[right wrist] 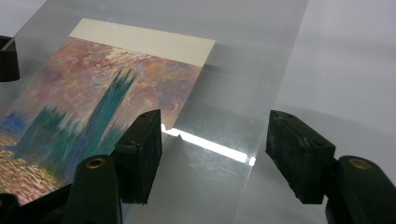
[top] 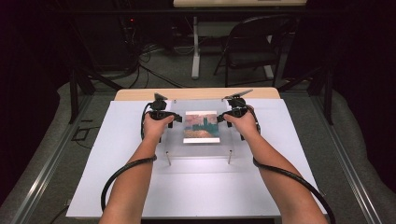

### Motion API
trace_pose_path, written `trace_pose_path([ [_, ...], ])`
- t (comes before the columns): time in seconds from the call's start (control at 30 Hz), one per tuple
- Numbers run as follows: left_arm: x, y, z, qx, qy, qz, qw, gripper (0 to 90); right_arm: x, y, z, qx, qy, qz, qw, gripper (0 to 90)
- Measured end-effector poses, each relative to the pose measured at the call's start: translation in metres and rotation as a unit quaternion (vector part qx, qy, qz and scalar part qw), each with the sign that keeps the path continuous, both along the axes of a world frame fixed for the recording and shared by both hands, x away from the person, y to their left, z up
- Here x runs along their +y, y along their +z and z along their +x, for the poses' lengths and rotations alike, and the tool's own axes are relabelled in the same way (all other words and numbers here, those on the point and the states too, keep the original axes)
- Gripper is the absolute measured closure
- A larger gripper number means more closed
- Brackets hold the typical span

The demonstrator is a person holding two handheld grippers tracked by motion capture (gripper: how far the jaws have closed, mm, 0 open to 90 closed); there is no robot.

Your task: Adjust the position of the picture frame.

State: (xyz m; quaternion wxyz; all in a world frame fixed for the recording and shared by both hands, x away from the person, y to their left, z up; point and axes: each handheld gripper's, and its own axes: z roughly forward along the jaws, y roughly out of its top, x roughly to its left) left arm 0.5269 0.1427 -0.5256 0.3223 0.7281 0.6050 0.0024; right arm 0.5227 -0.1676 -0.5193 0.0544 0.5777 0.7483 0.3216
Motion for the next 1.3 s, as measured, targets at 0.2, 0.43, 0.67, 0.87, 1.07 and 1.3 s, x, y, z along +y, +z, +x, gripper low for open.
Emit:
trace_pose_path([
  [0.2, -0.0004, -0.0025, 0.0011, 0.014, -0.002, -0.014, 0.9998, 26.2, -0.0012, -0.0009, 0.0012, 0.002, 0.008, 0.003, 1.0, 33.8],
  [0.43, -0.0048, -0.0008, 0.0019, 0.019, -0.007, -0.001, 0.9998, 22.9, -0.0005, -0.0006, 0.003, 0.02, 0.011, 0.004, 0.9997, 30.6],
  [0.67, -0.0072, 0.0012, 0.0032, 0.027, -0.007, 0.009, 0.9996, 22.0, 0.0029, -0.001, 0.0048, 0.035, 0.01, 0.002, 0.9993, 25.5],
  [0.87, -0.009, 0.0019, 0.0042, 0.032, -0.013, 0.016, 0.9993, 19.7, 0.004, -0.0001, 0.0069, 0.043, 0.011, -0.003, 0.999, 24.5],
  [1.07, -0.0083, 0.0012, 0.0043, 0.034, -0.014, 0.012, 0.9992, 19.4, 0.0055, -0.0016, 0.0091, 0.059, 0.014, 0.005, 0.9982, 21.7],
  [1.3, -0.0097, -0.0003, 0.0048, 0.04, -0.017, 0.007, 0.999, 16.4, 0.0063, -0.0016, 0.0089, 0.059, 0.014, 0.004, 0.9982, 21.2],
])
